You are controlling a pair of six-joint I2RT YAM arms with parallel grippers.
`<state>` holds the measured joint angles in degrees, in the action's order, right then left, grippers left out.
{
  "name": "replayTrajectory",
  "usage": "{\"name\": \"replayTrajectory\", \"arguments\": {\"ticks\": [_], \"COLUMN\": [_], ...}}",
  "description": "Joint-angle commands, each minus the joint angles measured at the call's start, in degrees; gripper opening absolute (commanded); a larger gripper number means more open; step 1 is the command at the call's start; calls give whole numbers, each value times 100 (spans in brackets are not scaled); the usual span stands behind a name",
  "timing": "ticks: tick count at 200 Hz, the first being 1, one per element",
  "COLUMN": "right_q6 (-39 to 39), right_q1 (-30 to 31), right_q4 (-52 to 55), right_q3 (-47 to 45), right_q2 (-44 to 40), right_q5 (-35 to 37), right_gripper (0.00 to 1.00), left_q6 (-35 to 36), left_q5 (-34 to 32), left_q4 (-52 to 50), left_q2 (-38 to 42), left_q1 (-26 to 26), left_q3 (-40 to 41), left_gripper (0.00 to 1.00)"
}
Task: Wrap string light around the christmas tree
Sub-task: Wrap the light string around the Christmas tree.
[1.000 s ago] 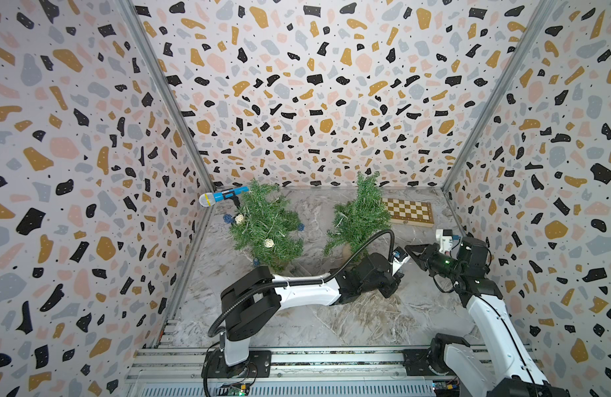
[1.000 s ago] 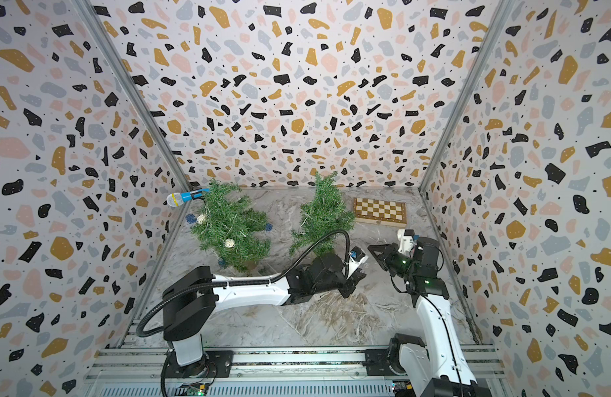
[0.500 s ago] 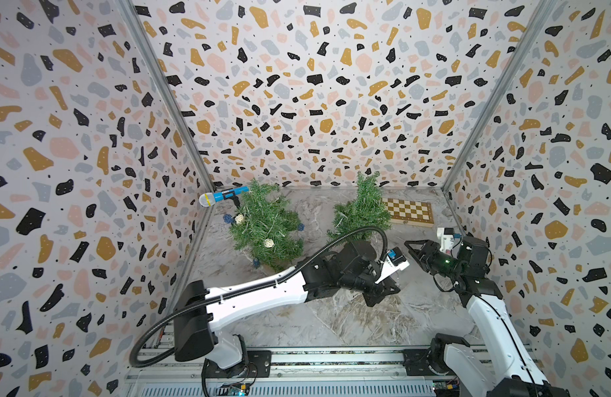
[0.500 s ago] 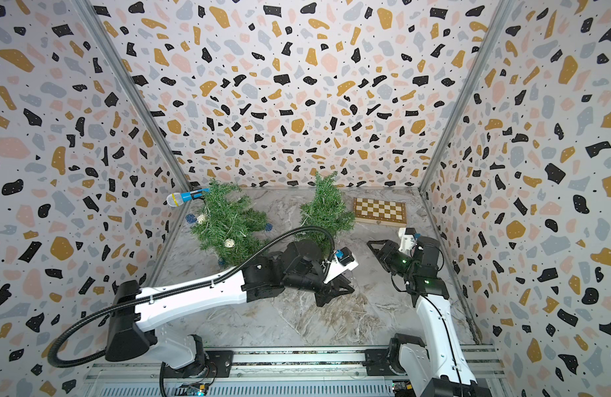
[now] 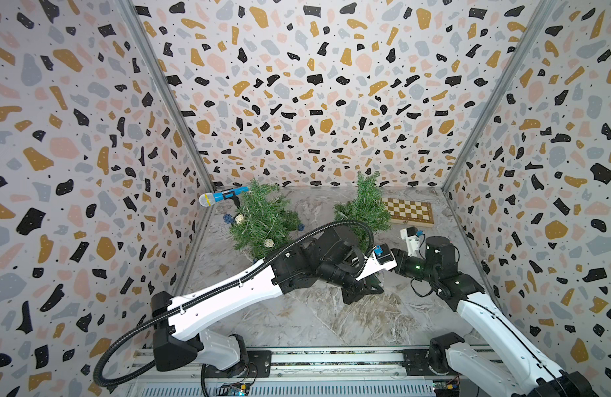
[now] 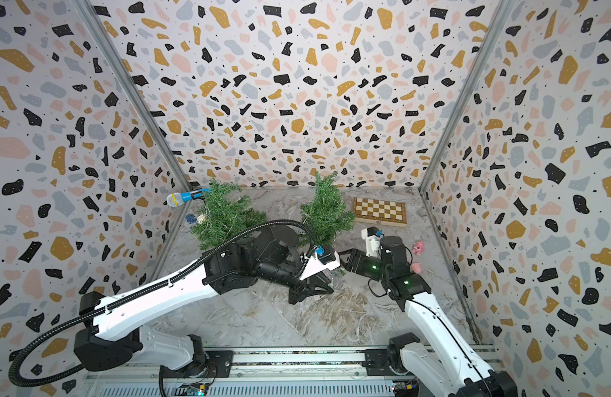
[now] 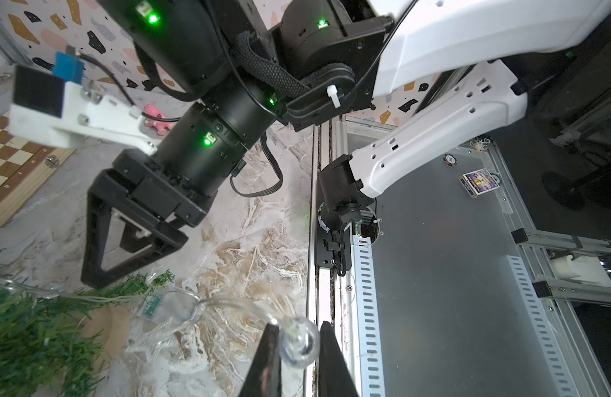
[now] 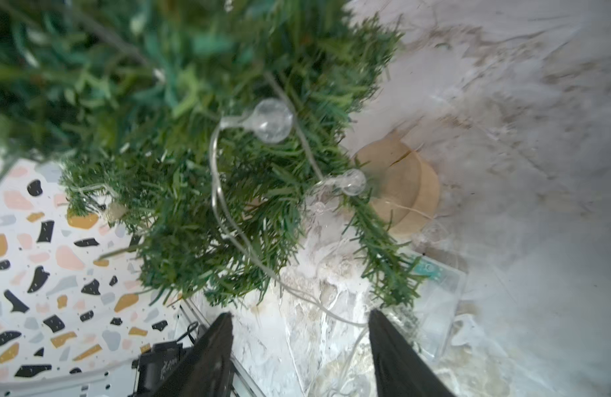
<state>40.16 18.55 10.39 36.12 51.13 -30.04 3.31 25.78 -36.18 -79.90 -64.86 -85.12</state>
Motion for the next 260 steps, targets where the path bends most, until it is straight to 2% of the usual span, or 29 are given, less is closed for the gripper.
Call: {"name": "replayTrajectory", "arguments": {"ticks": [1, 19, 36, 64, 87, 107, 125, 138, 165, 205, 260], "right_q6": [-248, -194, -174, -234, -207, -238, -286, -227, -36, -158, -331], "right_q1": [160, 431, 710, 782, 782, 782, 782, 718, 555, 480, -8], "right_q4": [208, 63, 26, -202, -164, -347, -382, -414, -680, -600, -378], "right_q3": [149, 30, -7, -33, 27, 91, 128, 69, -101, 18, -132], "right_q2": [-193, -238, -138, 257, 564, 827, 971, 929, 717, 846, 903], "right_q5": [450, 339, 592, 828, 1444, 1323, 1375, 1521, 1427, 1340, 1353], "right_gripper": [65, 65, 64, 59, 49, 40, 23, 17, 16, 16, 12], "left_q6": [82, 65, 8, 3, -80, -73, 8, 27, -79, -213, -595], "left_q5": [164, 172, 185, 176, 205, 133, -89, -456, -656, -899, -1363], "left_q4": [-25, 45, 142, -56, -128, -423, -697, -918, -764, -593, -38], "left_q2": [219, 332, 440, 588, 854, 988, 1191, 1331, 1523, 1147, 698], "left_q1": [31, 86, 177, 384, 836, 1299, 1604, 1833, 2527, 3188, 4203], "left_q3": [-88, 10, 113, 135, 422, 549, 570, 414, 221, -372, -1061], "left_gripper": [0, 0, 0, 0, 0, 0, 0, 0, 0, 0, 0]}}
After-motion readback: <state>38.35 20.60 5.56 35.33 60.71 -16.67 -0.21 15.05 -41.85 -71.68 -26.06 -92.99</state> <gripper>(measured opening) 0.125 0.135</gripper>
